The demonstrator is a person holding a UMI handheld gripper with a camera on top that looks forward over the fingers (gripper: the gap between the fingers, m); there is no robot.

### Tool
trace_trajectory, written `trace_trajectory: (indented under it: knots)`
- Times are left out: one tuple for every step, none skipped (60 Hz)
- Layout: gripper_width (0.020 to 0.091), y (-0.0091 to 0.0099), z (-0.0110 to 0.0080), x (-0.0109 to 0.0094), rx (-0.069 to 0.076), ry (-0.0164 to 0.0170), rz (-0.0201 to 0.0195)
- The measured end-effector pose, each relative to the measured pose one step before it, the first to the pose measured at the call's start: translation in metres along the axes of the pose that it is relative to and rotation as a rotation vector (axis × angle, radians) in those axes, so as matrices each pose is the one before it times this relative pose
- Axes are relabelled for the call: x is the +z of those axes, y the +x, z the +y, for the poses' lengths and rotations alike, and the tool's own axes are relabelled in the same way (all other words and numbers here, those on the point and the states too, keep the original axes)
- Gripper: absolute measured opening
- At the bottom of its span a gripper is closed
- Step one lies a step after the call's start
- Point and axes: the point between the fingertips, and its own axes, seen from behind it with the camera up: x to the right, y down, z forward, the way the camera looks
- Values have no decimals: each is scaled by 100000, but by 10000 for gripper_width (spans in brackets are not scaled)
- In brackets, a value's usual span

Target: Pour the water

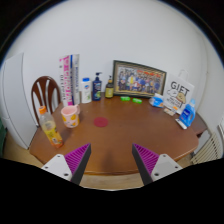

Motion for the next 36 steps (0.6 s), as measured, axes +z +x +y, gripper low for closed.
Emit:
trace_trajectory:
  knots:
    - [853, -1171, 176, 42, -371, 21, -1239]
    - [853, -1119, 104, 70, -273, 38, -1272]
    - [852, -1204, 115, 72, -199, 150, -1335]
    - [851, -1187, 70, 113, -163, 250, -1410]
    - [853, -1226, 60, 167, -171, 245, -1591]
    - [853, -1273, 75, 162, -197, 301, -1729]
    - [853, -1257, 42, 163, -158, 281, -1720]
    - [858, -1210, 67, 235, -213, 210, -1585]
    - [859, -1168, 70, 247, -262, 270, -1611]
    - [858, -1183, 77, 255, -293, 286, -1630]
    - [857, -1159, 55, 288, -313, 293, -1673]
    - [856, -1148, 71, 343, -367, 267, -1647]
    - [856, -1069, 66, 380, -283, 264, -1560]
    - [857, -1024, 81, 420, -249, 231, -1406]
    - [855, -973, 87, 472, -185, 223, -1287]
    - [856, -973, 32, 527, -160, 248, -1255]
    - [858, -848, -39, 545, -123, 352, -1088]
    - [856, -784, -11, 565, -91, 427, -876]
    - [857, -730, 3, 641, -90, 502, -650]
    - [856, -607, -34, 619, -148, 472, -562]
    - [857, -572, -75, 645, -178, 566, -467]
    - [859, -470, -93, 682, -152, 680, -182]
    - [858, -421, -119, 662, -64, 821, -17]
    - [859, -364, -217, 677, 11, 980, 55]
    - [857, -317, -190, 677, 13, 1114, 68]
    - [856, -315, -161, 716, 75, 1040, 11]
    - [856, -266, -131, 698, 206, 852, 140]
    - [852, -180, -73, 678, 350, 732, 261]
    - [850, -155, -64, 652, 474, 579, 333]
    - [842, -145, -73, 693, 481, 440, 315]
    - [837, -101, -22, 632, 509, 509, 302]
    - [826, -107, -27, 619, 601, 516, 261]
    - [812, -23, -14, 564, 649, 375, 368]
    - [789, 48, 7, 539, 636, 280, 572]
    - [766, -2, 3, 520, 548, 235, 538]
    - [731, 19, -22, 437, 465, 438, 481]
